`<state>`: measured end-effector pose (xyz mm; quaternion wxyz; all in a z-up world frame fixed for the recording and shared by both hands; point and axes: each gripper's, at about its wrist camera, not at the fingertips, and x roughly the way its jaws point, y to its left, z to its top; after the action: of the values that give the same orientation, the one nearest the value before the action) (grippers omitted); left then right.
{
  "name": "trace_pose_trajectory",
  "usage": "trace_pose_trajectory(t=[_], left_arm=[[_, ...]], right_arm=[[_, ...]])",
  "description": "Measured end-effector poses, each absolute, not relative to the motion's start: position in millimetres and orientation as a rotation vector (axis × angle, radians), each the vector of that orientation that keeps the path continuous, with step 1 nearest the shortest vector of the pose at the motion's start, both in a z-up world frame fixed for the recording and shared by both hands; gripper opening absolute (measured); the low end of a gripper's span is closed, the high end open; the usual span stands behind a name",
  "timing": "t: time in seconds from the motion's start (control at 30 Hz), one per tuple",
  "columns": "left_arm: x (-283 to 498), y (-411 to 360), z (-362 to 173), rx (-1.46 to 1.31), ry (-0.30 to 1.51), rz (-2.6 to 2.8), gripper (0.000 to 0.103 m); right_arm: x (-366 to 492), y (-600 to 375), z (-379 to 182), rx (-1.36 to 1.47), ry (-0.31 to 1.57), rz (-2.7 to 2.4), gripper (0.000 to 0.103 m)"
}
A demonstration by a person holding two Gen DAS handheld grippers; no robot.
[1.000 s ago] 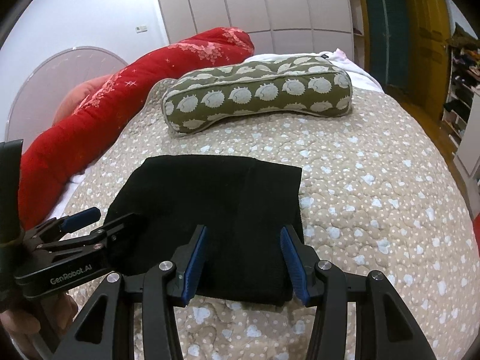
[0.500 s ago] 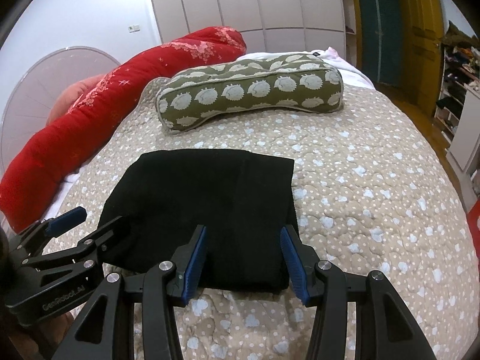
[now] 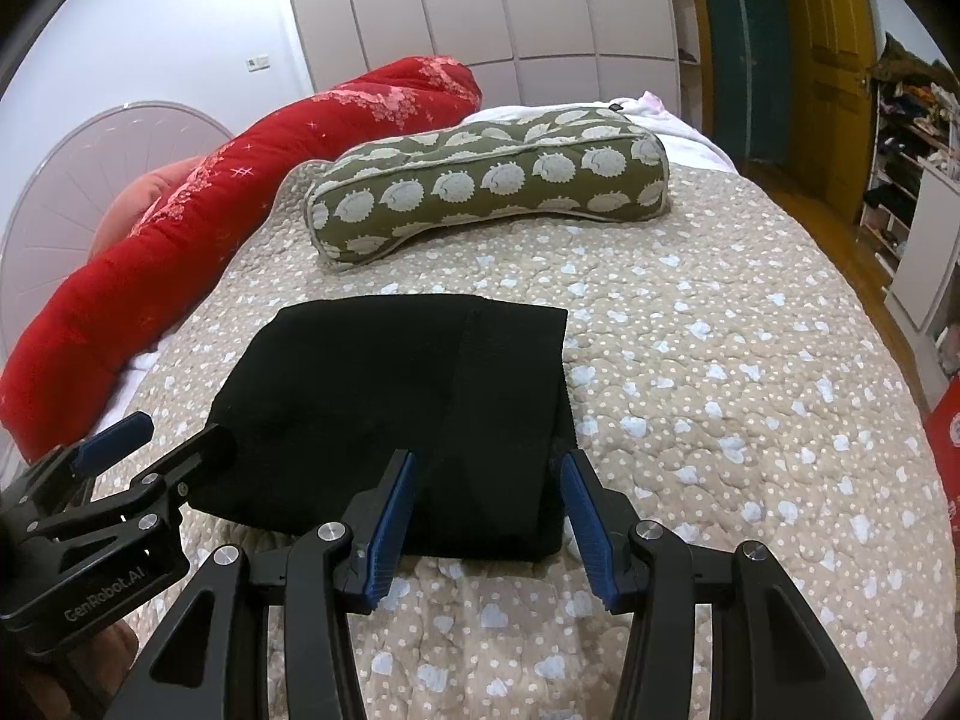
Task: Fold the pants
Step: 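Release the pants and pull both grippers back from the stack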
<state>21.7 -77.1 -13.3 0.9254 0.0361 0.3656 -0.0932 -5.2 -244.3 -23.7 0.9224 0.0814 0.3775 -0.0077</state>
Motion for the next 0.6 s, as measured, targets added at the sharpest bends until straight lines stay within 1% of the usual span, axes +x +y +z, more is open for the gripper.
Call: trace_pose_trajectory(t=[0.6], left_arm=[[6.2, -74.5, -4.7, 0.084, 0.710, -0.173, 0.082]], right_arm=[[-18.8, -245.9, -16.3, 0.178, 0.764, -0.022, 0.048]])
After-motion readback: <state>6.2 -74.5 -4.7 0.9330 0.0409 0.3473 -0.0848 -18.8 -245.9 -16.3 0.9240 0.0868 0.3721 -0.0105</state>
